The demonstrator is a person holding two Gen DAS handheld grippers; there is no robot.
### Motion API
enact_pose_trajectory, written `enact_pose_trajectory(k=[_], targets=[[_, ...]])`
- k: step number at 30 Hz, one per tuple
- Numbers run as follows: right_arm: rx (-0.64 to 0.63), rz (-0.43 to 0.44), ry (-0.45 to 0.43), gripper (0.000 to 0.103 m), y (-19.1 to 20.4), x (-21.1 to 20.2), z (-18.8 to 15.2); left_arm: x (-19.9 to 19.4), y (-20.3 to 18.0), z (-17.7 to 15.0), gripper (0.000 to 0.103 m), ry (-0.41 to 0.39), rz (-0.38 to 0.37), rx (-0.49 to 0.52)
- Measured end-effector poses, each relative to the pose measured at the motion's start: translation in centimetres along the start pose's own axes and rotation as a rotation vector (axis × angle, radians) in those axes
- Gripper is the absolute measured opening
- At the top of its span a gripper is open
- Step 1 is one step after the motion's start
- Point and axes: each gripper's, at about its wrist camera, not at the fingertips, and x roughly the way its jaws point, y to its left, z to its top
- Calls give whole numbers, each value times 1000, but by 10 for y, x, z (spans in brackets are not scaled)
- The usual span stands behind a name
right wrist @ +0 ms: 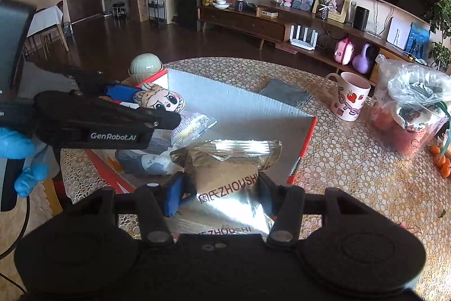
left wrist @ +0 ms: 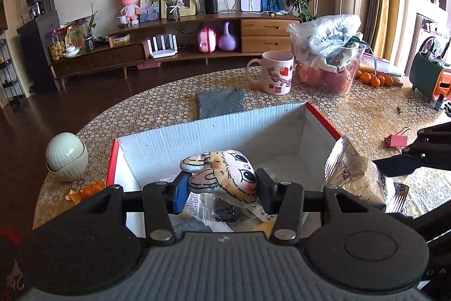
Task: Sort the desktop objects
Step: 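Carry the plush with the left gripper while the right gripper carries the packet over the box, then open the left gripper to drop the plush while the right gripper releases the packet into the box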
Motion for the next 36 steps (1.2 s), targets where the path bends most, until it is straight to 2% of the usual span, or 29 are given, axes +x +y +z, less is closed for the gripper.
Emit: enact_pose_trajectory(k=[8, 11, 13, 14, 24, 27, 29, 30, 31, 36], targets=[[22, 10, 46, 53, -5, 35, 8, 47, -1, 11, 48, 92, -20, 4], [-5, 0, 62, 46, -2, 45, 9, 61, -7, 13, 48, 126, -26, 35], [-22, -2, 69, 36, -1, 51, 9, 70, -10, 13, 48, 156, -32, 44], [-26, -4, 74, 37, 1, 52, 8, 74, -11, 13, 48, 169, -35, 46], [21, 32, 95, 44, -10, 50, -6, 103, -11, 14, 49, 294, -48, 21], [23, 44, 86, 50, -8, 44, -8, 105, -12, 14, 50, 308, -48, 27], [30, 58, 76, 55, -7, 41, -8, 104, -13, 15, 58, 303, -37, 27], [33, 62, 73, 57, -7, 40, -8, 102, -13, 15, 70, 298, -31, 24], [34, 66, 70, 58, -7, 38, -8, 100, -12, 16, 77, 286, -25, 21], [49, 78, 52, 64, -7, 30, -8, 91, -6, 19, 78, 259, -22, -26]])
